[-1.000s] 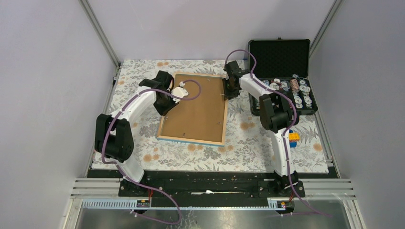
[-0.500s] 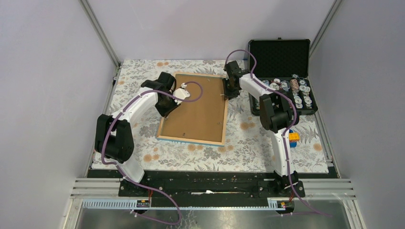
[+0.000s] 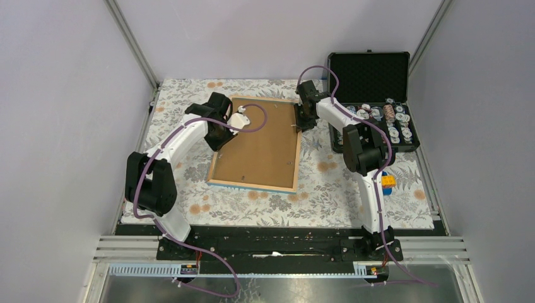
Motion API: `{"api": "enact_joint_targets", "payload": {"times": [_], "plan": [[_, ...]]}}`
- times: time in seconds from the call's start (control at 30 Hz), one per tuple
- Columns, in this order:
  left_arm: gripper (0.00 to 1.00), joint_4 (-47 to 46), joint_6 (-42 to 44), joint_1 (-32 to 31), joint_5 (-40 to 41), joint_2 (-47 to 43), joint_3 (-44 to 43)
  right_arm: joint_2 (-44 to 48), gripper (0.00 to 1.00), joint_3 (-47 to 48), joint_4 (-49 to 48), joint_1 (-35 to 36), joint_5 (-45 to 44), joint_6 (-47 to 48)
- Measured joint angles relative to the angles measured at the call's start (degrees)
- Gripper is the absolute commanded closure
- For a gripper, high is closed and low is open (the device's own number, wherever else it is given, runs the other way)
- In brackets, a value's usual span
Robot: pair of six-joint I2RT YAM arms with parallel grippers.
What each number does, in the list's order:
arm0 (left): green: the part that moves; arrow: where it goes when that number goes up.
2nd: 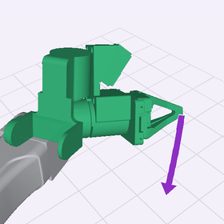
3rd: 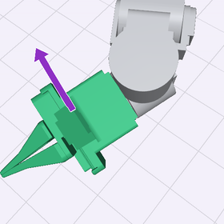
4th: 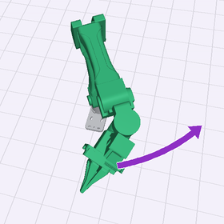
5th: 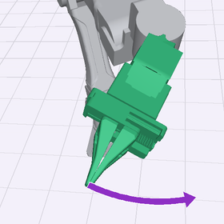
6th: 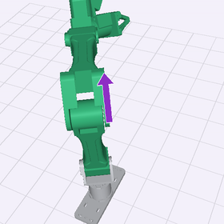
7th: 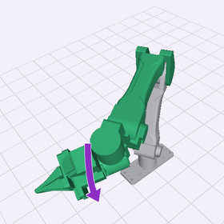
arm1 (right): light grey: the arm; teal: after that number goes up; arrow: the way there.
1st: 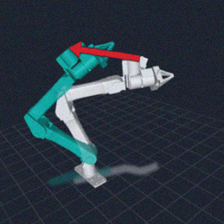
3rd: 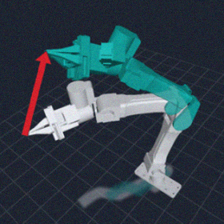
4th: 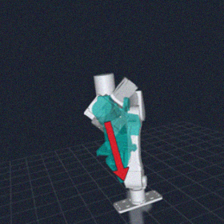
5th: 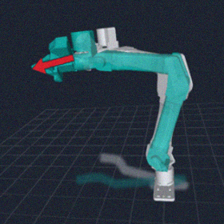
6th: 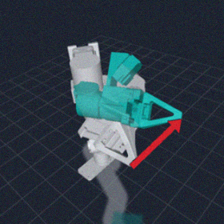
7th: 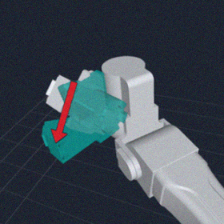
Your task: Take the photo out of the frame
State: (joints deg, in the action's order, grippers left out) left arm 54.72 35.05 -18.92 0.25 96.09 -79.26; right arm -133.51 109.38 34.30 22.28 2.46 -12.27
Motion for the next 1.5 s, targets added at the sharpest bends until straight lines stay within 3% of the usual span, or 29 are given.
{"api": "enact_joint_targets", "payload": {"times": [1.5], "plan": [[1.00, -1.8, -0.6, 0.2, -0.5, 0.4, 2.1, 0.0, 1.00, 0.0, 0.0, 0.0, 0.0, 0.0]]}}
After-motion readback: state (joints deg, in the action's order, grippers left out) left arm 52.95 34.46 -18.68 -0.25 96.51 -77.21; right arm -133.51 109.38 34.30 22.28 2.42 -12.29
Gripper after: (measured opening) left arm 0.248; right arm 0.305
